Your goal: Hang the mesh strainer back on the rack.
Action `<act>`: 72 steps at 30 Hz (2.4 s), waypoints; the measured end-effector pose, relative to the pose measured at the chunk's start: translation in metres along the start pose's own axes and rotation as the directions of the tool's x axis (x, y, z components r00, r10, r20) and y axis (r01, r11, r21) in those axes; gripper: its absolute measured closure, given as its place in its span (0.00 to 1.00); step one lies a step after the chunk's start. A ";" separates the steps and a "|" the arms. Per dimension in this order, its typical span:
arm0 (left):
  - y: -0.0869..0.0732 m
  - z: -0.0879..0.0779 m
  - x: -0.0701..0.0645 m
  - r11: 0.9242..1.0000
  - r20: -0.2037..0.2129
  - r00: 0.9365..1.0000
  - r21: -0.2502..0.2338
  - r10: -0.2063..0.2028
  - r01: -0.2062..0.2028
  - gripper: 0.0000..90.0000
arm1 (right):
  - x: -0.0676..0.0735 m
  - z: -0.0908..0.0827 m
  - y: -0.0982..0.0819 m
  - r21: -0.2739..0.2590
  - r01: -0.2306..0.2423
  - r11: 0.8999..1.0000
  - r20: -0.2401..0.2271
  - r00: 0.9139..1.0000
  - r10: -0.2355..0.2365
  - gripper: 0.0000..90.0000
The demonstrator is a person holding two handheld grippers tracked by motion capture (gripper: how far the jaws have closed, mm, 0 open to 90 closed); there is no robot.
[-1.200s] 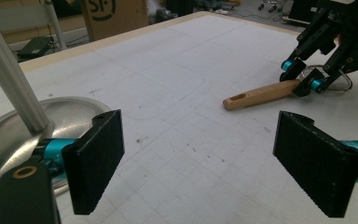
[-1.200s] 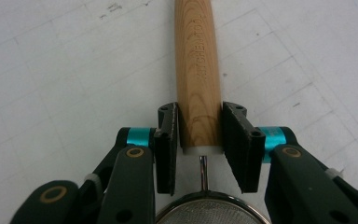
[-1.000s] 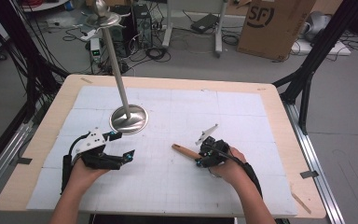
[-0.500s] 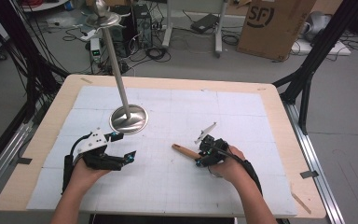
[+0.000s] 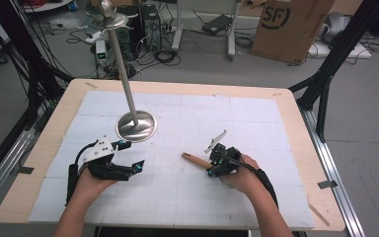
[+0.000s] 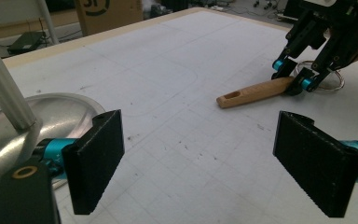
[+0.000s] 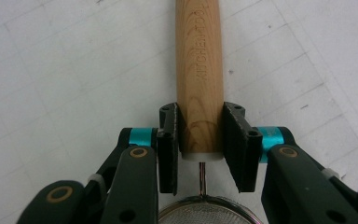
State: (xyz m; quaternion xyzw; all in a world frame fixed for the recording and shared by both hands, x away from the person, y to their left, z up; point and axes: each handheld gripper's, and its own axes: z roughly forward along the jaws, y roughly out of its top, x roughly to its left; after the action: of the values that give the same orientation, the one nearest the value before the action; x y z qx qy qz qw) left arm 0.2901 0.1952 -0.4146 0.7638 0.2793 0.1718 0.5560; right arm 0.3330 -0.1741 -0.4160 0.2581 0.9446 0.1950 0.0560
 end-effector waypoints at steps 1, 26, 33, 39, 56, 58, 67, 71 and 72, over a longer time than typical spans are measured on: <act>0.000 0.000 0.000 1.000 -0.001 1.000 0.000 0.000 0.000 0.19 | 0.000 0.000 0.000 -0.004 0.000 1.000 -0.002 1.000 0.000 0.76; 0.000 -0.001 0.001 1.000 0.001 1.000 -0.003 -0.006 0.006 0.19 | -0.003 -0.044 -0.003 -0.299 -0.020 0.954 -0.066 0.998 0.001 0.76; -0.001 -0.002 0.003 1.000 -0.002 1.000 -0.006 -0.017 0.017 0.19 | -0.002 -0.063 0.009 -0.394 -0.005 0.919 -0.068 0.997 -0.024 0.75; -0.001 -0.003 0.004 1.000 0.001 1.000 -0.012 -0.019 0.019 0.19 | -0.004 -0.078 0.024 -0.446 0.018 0.895 -0.055 0.997 -0.048 0.75; -0.001 -0.005 0.006 0.999 0.013 1.000 -0.025 -0.027 0.027 0.19 | -0.020 -0.122 0.062 -0.639 0.041 0.768 -0.012 0.998 -0.063 0.75; -0.002 -0.004 0.006 0.999 0.016 1.000 -0.027 -0.026 0.026 0.19 | -0.022 -0.126 0.069 -0.639 0.048 0.768 -0.010 0.997 -0.071 0.75; -0.001 -0.004 0.005 0.999 0.025 1.000 -0.036 -0.017 0.017 0.19 | -0.026 -0.145 0.098 -0.666 0.081 0.742 0.010 0.995 -0.100 0.75; 0.000 -0.004 0.004 0.999 0.027 1.000 -0.037 -0.013 0.014 0.19 | -0.029 -0.151 0.108 -0.683 0.089 0.725 0.015 0.994 -0.109 0.75; 0.000 -0.004 0.004 0.999 0.028 1.000 -0.038 -0.015 0.016 0.19 | -0.030 -0.152 0.110 -0.688 0.092 0.719 0.018 0.994 -0.110 0.75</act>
State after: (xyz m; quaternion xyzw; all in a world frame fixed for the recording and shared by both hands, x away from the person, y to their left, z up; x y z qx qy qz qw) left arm 0.2913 0.2006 -0.4141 0.7530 0.2743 0.1624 0.5757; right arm 0.3785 -0.1535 -0.2323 0.1648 0.8182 0.5309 0.1469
